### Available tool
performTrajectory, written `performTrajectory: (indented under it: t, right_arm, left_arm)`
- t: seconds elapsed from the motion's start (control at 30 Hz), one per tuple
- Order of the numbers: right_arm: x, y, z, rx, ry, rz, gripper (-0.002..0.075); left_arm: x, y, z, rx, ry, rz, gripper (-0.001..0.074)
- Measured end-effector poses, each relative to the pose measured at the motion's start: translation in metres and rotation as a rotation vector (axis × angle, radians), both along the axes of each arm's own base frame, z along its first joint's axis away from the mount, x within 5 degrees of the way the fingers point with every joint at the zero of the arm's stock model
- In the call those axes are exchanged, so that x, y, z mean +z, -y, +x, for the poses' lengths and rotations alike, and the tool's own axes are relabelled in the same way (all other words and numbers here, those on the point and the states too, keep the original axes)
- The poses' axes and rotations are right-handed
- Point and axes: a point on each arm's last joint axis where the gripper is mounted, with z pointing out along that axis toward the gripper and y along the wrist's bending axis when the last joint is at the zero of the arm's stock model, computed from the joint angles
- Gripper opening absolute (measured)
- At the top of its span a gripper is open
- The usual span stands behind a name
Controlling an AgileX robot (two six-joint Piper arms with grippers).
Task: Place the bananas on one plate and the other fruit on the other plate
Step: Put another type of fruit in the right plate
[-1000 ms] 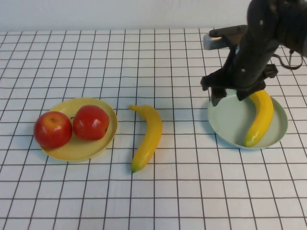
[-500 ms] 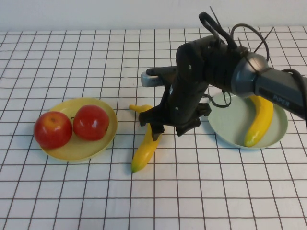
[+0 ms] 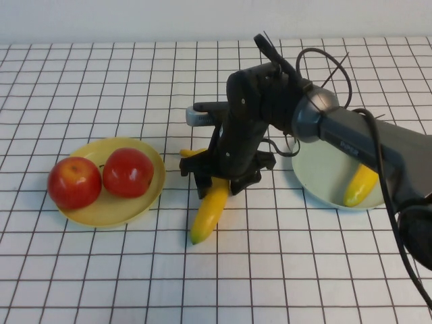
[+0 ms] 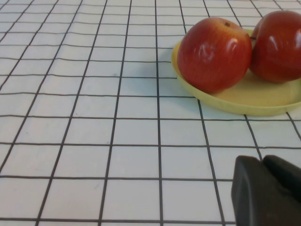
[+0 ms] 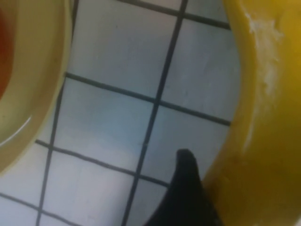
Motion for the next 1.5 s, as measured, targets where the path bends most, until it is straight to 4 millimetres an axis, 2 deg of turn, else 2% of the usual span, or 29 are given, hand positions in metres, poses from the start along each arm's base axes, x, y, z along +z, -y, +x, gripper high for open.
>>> performTrajectory:
  t: [0.17, 0.33, 0.6, 0.7, 0.77, 0.97, 1.17, 1.5]
  right_arm:
    - [-0.004, -0.003, 0.004, 0.008, -0.016, -0.021, 0.0435]
    - [0.007, -0.001, 0.009, 0.020, 0.023, -0.058, 0.0332]
    - [0.073, 0.013, 0.008, 0.054, 0.210, -0.092, 0.0323]
    - [0.093, 0.028, 0.003, 0.045, 0.236, -0.093, 0.0323]
    - [0.098, 0.041, 0.001, 0.029, 0.228, -0.104, 0.0323]
    - [0.083, 0.088, -0.007, -0.037, 0.118, -0.169, 0.0323]
    - [0.068, 0.130, -0.013, -0.150, 0.093, -0.111, 0.0323]
    - [0.057, 0.176, 0.007, -0.282, 0.117, -0.089, 0.0323]
  left_arm:
    - [0.000, 0.000, 0.000, 0.000, 0.000, 0.000, 0.0002]
    - [0.000, 0.000, 0.000, 0.000, 0.000, 0.000, 0.0002]
    - [0.000, 0.000, 0.000, 0.000, 0.000, 0.000, 0.0002]
    - [0.000, 0.000, 0.000, 0.000, 0.000, 0.000, 0.0002]
    - [0.000, 0.000, 0.000, 0.000, 0.000, 0.000, 0.0002]
    - [0.000, 0.000, 0.000, 0.000, 0.000, 0.000, 0.0002]
    - [0.000, 0.000, 0.000, 0.000, 0.000, 0.000, 0.0002]
    - [0.000, 0.000, 0.000, 0.000, 0.000, 0.000, 0.0002]
